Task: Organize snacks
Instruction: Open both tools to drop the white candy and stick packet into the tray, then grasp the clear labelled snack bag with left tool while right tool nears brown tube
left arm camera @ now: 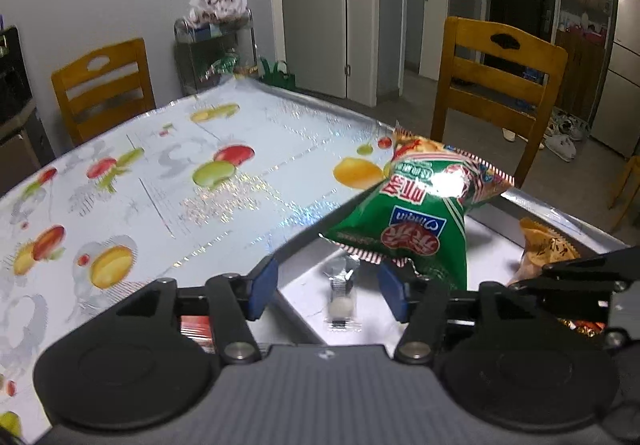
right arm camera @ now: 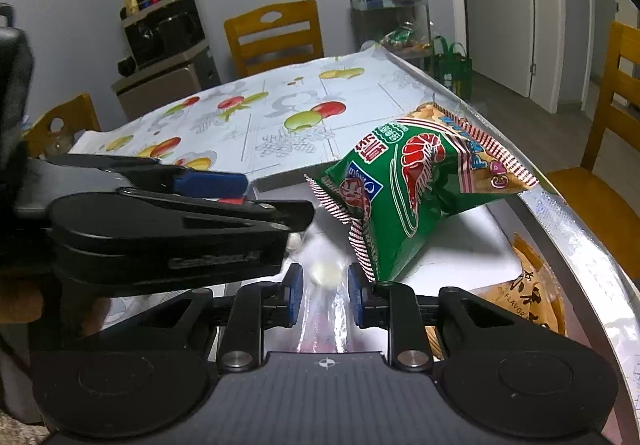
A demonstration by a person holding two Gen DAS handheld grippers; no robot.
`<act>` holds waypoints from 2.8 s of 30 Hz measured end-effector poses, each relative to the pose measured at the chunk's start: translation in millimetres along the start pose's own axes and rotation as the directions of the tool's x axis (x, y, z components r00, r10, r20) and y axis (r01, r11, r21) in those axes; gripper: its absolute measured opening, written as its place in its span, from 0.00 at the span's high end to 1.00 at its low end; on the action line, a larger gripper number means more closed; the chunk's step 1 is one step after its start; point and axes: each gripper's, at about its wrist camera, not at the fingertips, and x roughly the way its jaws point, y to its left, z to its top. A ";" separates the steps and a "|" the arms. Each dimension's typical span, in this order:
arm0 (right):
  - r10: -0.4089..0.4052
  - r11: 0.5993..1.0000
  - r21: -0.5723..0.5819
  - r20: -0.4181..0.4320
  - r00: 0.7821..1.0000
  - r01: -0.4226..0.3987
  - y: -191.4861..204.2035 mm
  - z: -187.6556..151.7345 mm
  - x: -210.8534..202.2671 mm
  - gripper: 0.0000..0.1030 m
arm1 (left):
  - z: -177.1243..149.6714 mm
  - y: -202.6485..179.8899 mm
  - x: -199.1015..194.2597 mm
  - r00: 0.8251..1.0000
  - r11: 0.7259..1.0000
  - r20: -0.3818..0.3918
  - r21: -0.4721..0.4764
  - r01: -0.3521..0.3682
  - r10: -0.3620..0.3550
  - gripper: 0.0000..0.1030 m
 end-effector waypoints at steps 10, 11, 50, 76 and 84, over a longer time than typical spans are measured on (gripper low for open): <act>0.007 1.000 0.022 0.049 0.999 -0.008 5.0 0.6 -13.2 0.32 | -6.5 30.9 -41.0 0.994 0.997 0.072 -0.016 -0.077 0.078 0.11; 0.007 1.000 0.023 0.056 0.998 -0.009 6.4 1.1 -15.6 0.28 | -8.2 36.5 -44.2 0.993 0.996 0.071 -0.022 -0.091 0.092 0.11; 0.005 0.993 -0.117 0.063 0.998 0.003 58.6 -1.2 -31.1 0.03 | -73.5 91.6 -22.0 0.994 0.992 -0.027 -0.064 -0.109 0.107 0.21; 0.078 0.919 -0.390 0.059 0.995 -0.049 120.2 23.5 0.1 0.04 | -110.7 143.0 -64.0 0.980 0.970 -0.046 -0.144 -0.198 0.193 0.44; 0.006 0.834 -0.552 -0.003 1.000 -0.007 149.4 24.8 60.7 0.12 | -122.5 163.5 -76.1 0.979 0.960 -0.035 -0.190 -0.205 0.203 0.44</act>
